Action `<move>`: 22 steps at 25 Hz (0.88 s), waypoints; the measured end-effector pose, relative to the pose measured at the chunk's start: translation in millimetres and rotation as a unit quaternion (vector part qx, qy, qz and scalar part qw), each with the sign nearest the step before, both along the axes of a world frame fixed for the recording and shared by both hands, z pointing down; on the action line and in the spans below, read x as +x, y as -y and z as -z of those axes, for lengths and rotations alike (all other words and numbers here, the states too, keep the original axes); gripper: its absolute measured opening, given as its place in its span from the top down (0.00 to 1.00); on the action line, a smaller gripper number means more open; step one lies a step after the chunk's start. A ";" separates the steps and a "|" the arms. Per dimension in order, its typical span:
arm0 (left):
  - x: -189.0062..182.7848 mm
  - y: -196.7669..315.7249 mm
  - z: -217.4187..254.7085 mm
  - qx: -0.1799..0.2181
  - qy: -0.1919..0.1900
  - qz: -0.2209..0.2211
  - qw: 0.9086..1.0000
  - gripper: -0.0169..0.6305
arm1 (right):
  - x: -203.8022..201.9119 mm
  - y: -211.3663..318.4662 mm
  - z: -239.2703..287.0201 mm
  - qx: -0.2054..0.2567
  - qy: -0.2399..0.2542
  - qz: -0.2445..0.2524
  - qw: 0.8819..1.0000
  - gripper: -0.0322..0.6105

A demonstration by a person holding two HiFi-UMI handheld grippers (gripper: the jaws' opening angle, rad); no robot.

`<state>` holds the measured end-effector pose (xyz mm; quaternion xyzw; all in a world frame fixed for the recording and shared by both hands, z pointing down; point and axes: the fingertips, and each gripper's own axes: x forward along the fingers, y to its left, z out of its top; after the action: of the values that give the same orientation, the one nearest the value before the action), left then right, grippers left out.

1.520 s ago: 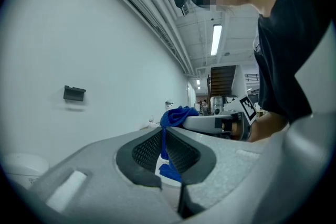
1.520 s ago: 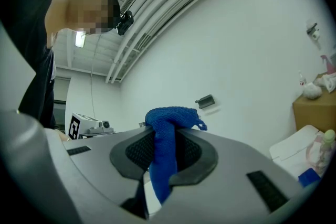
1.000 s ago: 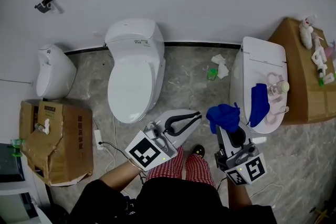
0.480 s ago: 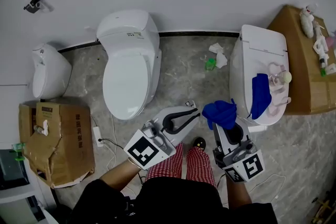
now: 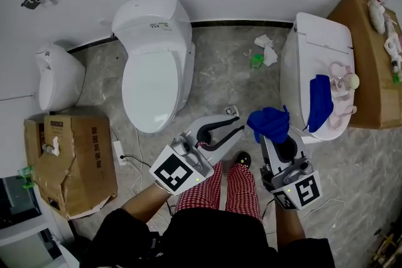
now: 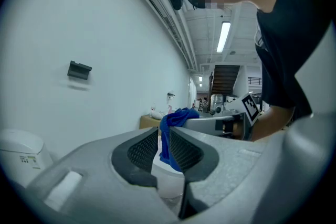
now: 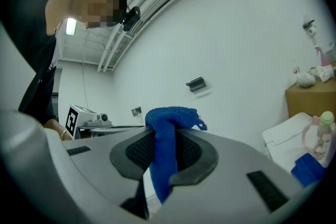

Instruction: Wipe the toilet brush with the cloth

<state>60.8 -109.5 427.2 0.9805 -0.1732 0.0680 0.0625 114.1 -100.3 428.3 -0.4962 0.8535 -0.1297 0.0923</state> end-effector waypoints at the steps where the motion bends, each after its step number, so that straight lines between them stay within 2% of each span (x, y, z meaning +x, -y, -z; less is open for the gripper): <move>1: -0.8 1.0 -4.1 -0.004 0.000 0.001 1.000 0.90 | -0.9 2.0 -3.4 -0.001 -0.002 0.000 1.000 0.84; 5: 1.5 3.7 -20.9 -0.019 0.006 0.000 1.000 0.89 | -0.8 9.2 -14.1 -0.007 -0.004 0.000 1.000 0.84; 16: -4.2 10.7 -51.0 -0.001 0.014 -0.017 1.000 0.88 | -3.9 13.8 -44.0 -0.030 -0.011 -0.005 0.999 0.84; 19: -3.7 11.2 -62.5 0.021 0.030 -0.035 0.999 0.87 | -2.7 15.9 -54.7 -0.032 -0.012 -0.006 0.999 0.84; 20: -3.3 12.2 -66.9 0.021 0.032 -0.036 0.999 0.87 | -2.5 17.3 -58.4 -0.033 -0.012 -0.007 0.999 0.84; 22: -3.9 14.4 -76.7 -0.005 0.027 -0.028 0.999 0.87 | -3.6 19.4 -66.7 -0.037 -0.011 -0.005 0.999 0.84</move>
<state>56.9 -123.9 503.9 0.9825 -0.1467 0.0971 0.0609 110.5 -119.7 495.0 -0.5052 0.8464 -0.1553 0.0651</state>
